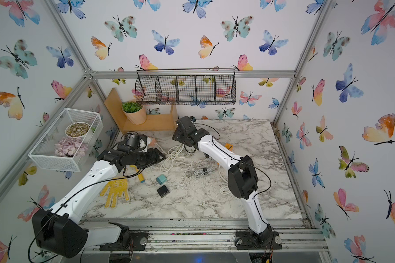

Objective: Pull the plug off the socket
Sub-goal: Adjust the socket at the center of the board, then move the socket to the center of the board.

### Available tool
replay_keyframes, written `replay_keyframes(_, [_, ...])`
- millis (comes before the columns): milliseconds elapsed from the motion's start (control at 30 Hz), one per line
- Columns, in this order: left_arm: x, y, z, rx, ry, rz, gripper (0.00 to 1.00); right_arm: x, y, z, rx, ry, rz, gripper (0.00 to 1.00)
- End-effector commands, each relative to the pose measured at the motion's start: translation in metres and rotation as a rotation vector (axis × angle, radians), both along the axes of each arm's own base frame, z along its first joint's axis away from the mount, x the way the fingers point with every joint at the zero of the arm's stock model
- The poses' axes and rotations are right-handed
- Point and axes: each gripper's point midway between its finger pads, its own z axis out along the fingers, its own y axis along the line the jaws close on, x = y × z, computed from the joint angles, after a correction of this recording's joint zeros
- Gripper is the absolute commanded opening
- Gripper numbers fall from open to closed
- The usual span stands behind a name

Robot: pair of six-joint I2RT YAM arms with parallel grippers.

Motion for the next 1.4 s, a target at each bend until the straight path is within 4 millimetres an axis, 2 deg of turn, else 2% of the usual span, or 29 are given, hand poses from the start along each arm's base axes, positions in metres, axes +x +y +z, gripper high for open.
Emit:
replay_keyframes(0, [0.008,-0.043,-0.02,0.132,-0.067,-0.174,0.67,-0.006,-0.073,0.001,-0.206,0.016,-0.055,0.68])
replay_keyframes(133, [0.011,-0.104,-0.05,0.21,-0.104,-0.336,0.72,-0.02,-0.149,-0.014,-0.301,0.09,-0.083,0.68])
replay_keyframes(233, [0.01,-0.149,-0.069,0.262,-0.148,-0.455,0.77,-0.033,-0.196,-0.025,-0.333,0.142,-0.121,0.7])
replay_keyframes(333, [0.012,-0.179,-0.094,0.335,-0.156,-0.524,0.79,-0.045,-0.226,-0.03,-0.327,0.157,-0.147,0.71])
replay_keyframes(433, [0.02,-0.196,-0.11,0.372,-0.16,-0.546,0.81,-0.055,-0.239,-0.033,-0.324,0.175,-0.148,0.73])
replay_keyframes(467, [0.022,-0.198,-0.125,0.402,-0.145,-0.555,0.82,-0.058,-0.241,-0.034,-0.323,0.183,-0.144,0.73])
replay_keyframes(600, [0.029,-0.202,-0.146,0.467,-0.133,-0.581,0.82,-0.069,-0.248,-0.032,-0.324,0.183,-0.143,0.8])
replay_keyframes(667, [0.029,-0.202,-0.153,0.497,-0.135,-0.598,0.83,-0.074,-0.25,-0.029,-0.32,0.183,-0.147,0.98])
replay_keyframes(933, [0.021,-0.197,-0.186,0.611,-0.132,-0.655,0.8,-0.089,-0.266,-0.007,-0.289,0.18,-0.222,0.98])
replay_keyframes(1100, [0.003,-0.188,-0.201,0.65,-0.122,-0.685,0.7,-0.09,-0.274,0.002,-0.289,0.167,-0.254,0.98])
replay_keyframes(1300, [-0.011,-0.161,-0.198,0.67,-0.117,-0.649,0.36,-0.088,-0.273,-0.006,-0.294,0.182,-0.245,0.96])
replay_keyframes(1367, [-0.017,-0.154,-0.194,0.672,-0.122,-0.649,0.33,-0.088,-0.272,-0.01,-0.294,0.187,-0.237,0.95])
